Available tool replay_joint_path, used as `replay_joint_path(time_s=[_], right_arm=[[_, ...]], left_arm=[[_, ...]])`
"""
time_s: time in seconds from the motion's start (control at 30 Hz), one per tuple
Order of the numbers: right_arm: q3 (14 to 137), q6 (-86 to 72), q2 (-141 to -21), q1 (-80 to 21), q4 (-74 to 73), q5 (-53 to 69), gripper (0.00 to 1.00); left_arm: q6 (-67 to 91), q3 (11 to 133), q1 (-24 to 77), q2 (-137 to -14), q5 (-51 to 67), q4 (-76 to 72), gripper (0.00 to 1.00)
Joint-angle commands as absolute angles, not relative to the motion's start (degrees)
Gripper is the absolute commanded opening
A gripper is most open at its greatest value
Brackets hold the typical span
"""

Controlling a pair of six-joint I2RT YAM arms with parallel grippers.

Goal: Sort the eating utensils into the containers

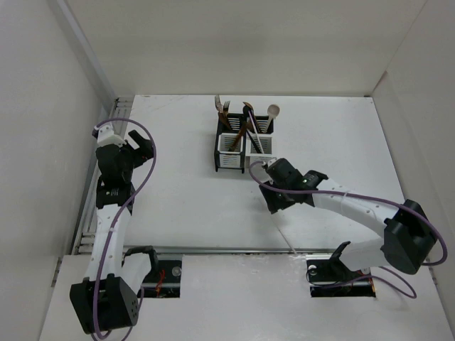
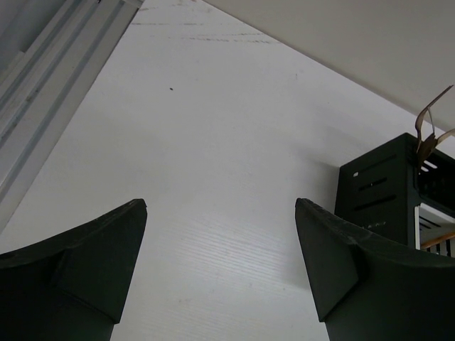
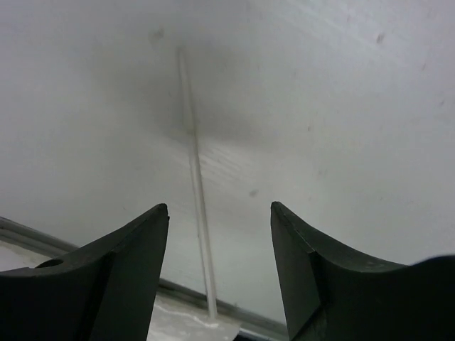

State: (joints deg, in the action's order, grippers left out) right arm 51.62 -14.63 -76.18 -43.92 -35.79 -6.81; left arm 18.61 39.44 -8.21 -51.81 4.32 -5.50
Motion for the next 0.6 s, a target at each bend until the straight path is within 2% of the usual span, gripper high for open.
replay_joint_path(time_s=[0.0, 0.43, 0.53, 0.57], right_arm=[[51.33, -20.3, -76.81, -43.86, -43.15, -5.19, 0.65], [42.71, -24.79, -83.67, -47.64, -39.12, -0.26, 0.54], [41.32, -25.31, -85.25, -47.64, -37.45, 0.26, 0.43], [41.31, -25.31, -86.82, -47.64, -36.66, 0.26, 0.34]], left_arm=[[19.42, 38.94, -7.04, -49.75, 4.05, -6.86, 0.83], [18.9, 38.41, -7.03, -47.37, 1.76, -5.71, 0.84], [18.9, 38.41, -7.03, -46.85, 1.24, -5.71, 0.84], [18.9, 38.41, -7.03, -46.85, 1.23, -5.71, 0.84]])
